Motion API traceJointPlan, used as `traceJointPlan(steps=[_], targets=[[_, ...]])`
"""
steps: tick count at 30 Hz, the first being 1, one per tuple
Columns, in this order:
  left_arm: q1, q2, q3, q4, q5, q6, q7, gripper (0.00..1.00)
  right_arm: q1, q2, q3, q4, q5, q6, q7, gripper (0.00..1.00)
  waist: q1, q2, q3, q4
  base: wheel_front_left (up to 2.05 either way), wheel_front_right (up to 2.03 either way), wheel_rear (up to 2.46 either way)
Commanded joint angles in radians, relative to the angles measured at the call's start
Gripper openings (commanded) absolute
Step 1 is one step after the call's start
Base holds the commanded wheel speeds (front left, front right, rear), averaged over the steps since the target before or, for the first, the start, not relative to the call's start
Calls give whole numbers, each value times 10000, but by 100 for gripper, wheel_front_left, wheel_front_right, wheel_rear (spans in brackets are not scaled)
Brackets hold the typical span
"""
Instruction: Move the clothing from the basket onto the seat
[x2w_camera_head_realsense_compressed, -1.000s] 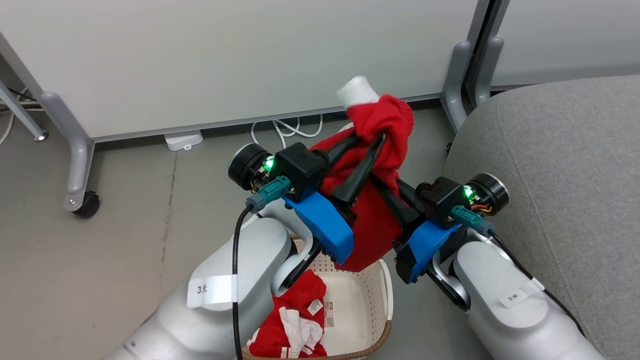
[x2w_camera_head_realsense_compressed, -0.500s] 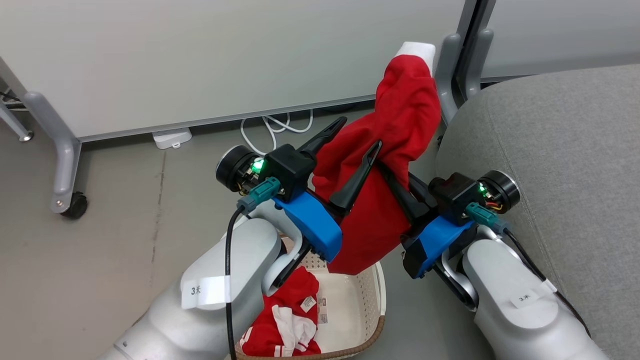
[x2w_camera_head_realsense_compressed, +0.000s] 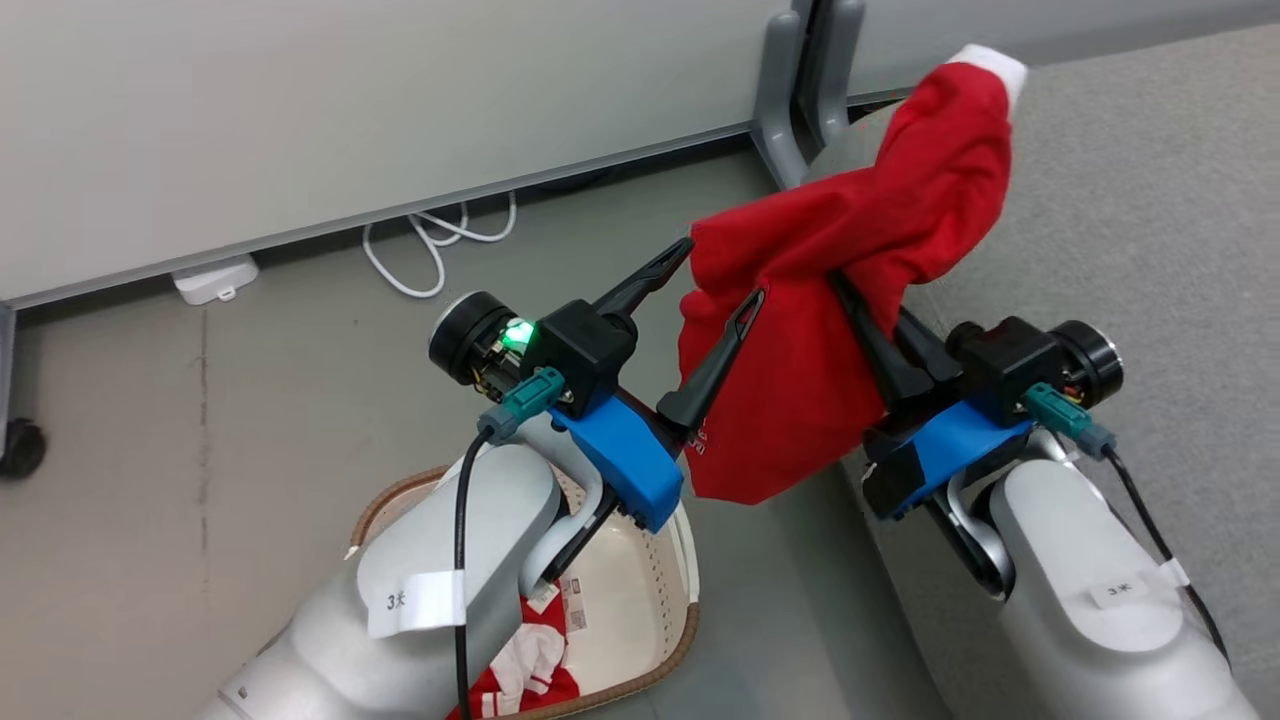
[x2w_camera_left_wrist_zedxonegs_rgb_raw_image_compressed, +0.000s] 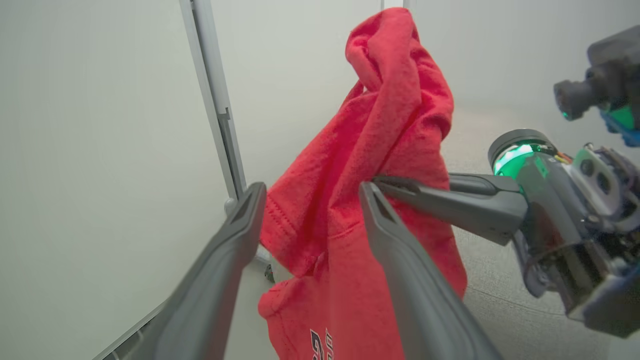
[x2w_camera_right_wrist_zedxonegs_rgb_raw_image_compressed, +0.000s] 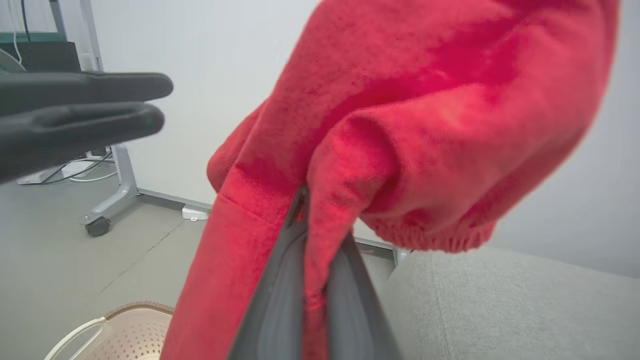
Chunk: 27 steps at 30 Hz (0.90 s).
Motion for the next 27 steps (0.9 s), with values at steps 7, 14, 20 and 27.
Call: traceJointPlan(steps=[7,14,20,27], targets=[[40,81,-165,-156,127,55,-22,100,423,-74,-1070,-689,-242,1,-40,0,0,-1,419,-1261,0,0,0],[11,64,-399,-253,232,25,4,100,817,-164,-2057,-1227,-380,1,-42,0,0,-1,589,-2047,0,0,0],[89,-13,-597,-307,288,2,-21,100,1305,-234,-2829,-1677,-526,1,-40,0,0,-1,740,-2490,0,0,0],[135,-107,-812,-280,354,-61,-4,100,1738,-239,-3499,-2024,-591,1,-40,0,0,-1,871,-2767,0,0,0]])
